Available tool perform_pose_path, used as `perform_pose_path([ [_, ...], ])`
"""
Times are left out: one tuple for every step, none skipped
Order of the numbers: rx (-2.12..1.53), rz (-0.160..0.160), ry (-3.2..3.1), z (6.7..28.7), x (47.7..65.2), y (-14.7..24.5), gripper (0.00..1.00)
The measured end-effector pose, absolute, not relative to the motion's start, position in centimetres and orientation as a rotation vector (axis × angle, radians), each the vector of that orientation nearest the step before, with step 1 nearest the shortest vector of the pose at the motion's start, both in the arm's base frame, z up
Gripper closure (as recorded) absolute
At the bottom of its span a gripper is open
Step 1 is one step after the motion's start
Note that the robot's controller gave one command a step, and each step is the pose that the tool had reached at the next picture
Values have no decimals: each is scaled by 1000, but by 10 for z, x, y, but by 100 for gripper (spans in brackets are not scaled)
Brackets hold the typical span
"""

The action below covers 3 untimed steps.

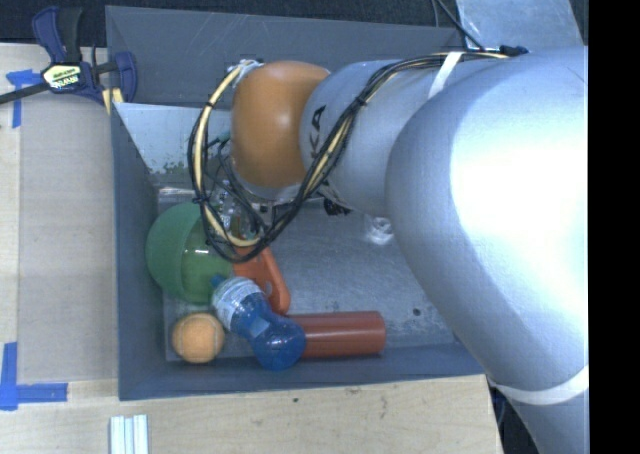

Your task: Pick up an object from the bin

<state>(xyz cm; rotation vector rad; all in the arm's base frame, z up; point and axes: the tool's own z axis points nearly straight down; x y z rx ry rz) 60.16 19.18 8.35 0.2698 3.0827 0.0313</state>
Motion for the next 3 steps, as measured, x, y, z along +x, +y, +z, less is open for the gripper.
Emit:
perform_pose_path([
  [278,36,3074,154,606,197,100],
  [282,32,3079,170,590,189,100],
  [114,44,3053,102,563,234,100],
])
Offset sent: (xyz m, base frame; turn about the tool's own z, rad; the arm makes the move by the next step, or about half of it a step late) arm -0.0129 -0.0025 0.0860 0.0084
